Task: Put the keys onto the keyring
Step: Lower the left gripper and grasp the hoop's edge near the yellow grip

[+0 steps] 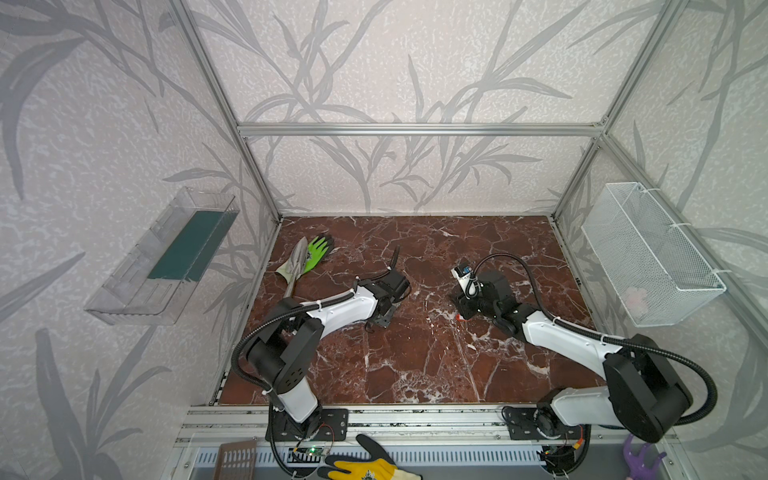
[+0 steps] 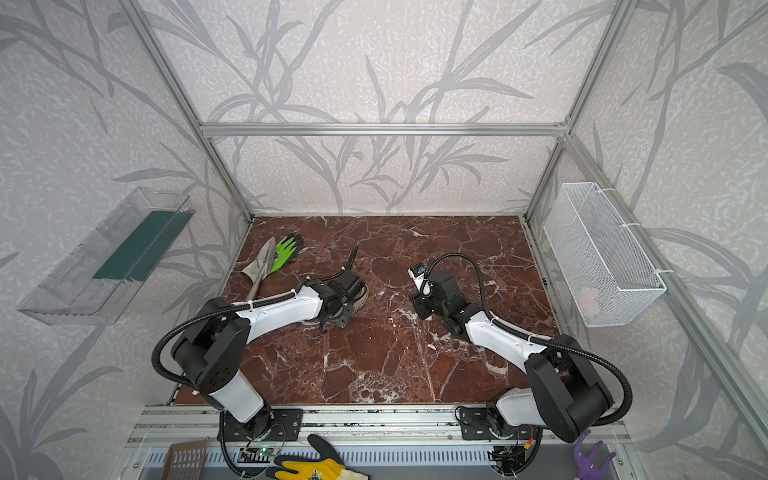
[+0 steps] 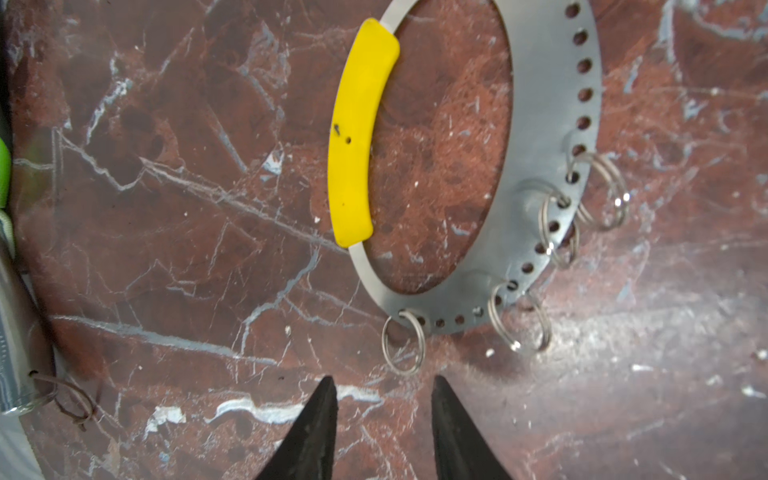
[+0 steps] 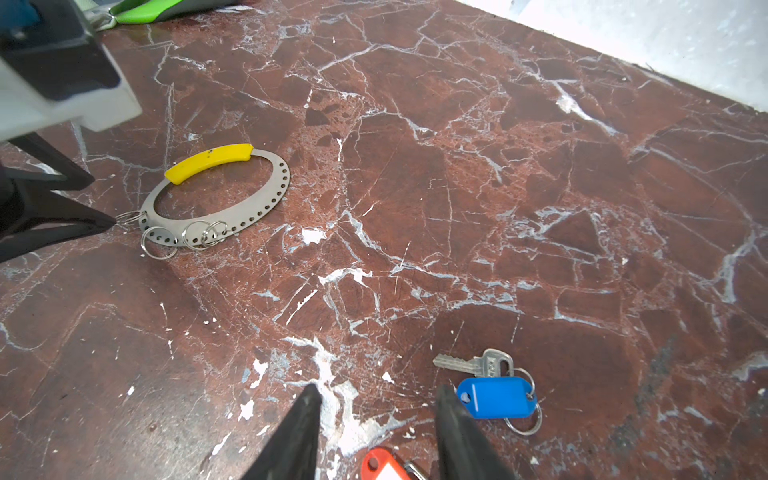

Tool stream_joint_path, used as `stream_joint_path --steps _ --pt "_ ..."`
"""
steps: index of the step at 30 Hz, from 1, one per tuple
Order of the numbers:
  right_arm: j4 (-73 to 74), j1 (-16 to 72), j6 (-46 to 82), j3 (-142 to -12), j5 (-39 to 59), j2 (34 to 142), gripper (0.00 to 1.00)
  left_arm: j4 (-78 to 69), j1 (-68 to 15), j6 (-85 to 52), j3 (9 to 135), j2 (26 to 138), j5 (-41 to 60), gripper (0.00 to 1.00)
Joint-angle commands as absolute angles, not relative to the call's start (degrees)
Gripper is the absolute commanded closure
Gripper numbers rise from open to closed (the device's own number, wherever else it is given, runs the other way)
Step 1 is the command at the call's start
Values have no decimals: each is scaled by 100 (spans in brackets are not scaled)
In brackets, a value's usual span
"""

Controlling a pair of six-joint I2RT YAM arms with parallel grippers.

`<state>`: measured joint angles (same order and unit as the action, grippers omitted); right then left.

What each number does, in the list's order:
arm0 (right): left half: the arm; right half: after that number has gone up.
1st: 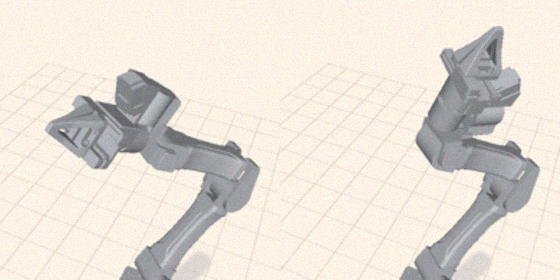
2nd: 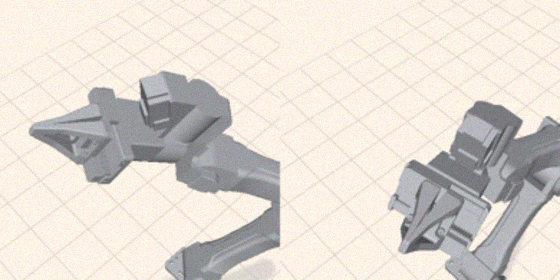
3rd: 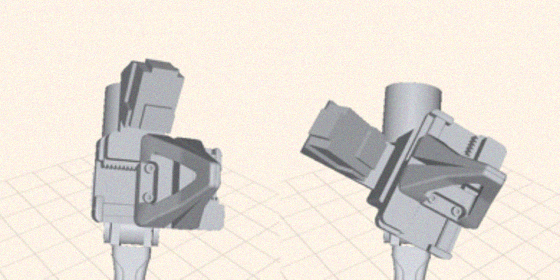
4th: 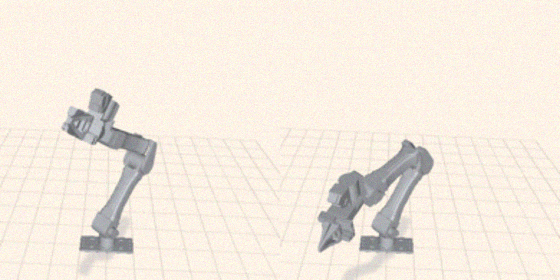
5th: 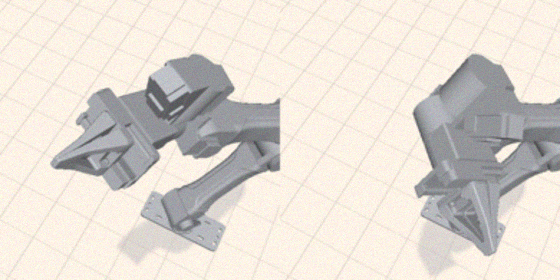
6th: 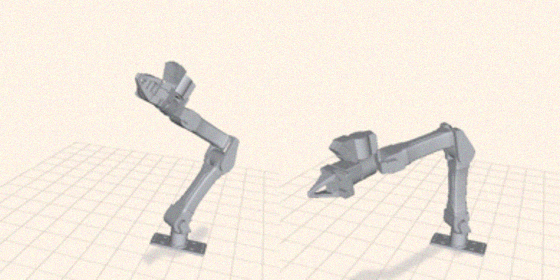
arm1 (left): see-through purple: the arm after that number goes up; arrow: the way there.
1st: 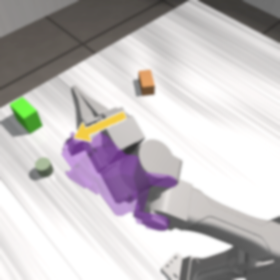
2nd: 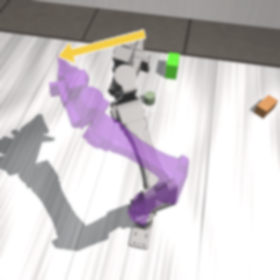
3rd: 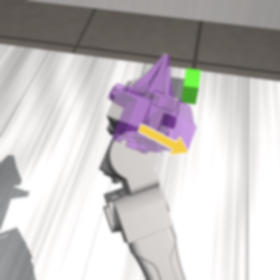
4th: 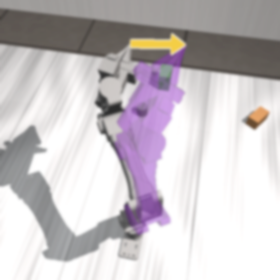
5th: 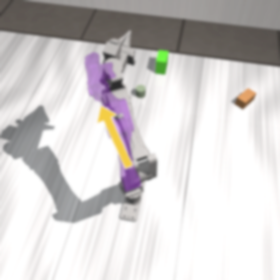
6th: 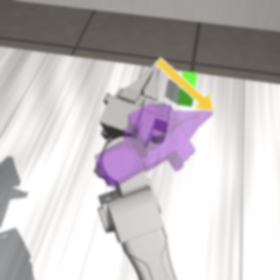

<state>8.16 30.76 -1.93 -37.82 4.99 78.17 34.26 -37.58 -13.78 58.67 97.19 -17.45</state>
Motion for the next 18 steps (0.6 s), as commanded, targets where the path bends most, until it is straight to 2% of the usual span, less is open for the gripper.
stream_joint_path --steps 1,9,18 --pt "729 3102 -295 -3865 535 7699 54 3571 -3806 -1685 5994 9822 -1768 59" --pt "686 3093 -379 -3934 509 7751 55 3640 -3798 -1788 6133 10160 -1930 61" --pt "686 3091 -439 -3968 439 7767 56 3733 -3800 -1793 6247 10325 -2095 74"
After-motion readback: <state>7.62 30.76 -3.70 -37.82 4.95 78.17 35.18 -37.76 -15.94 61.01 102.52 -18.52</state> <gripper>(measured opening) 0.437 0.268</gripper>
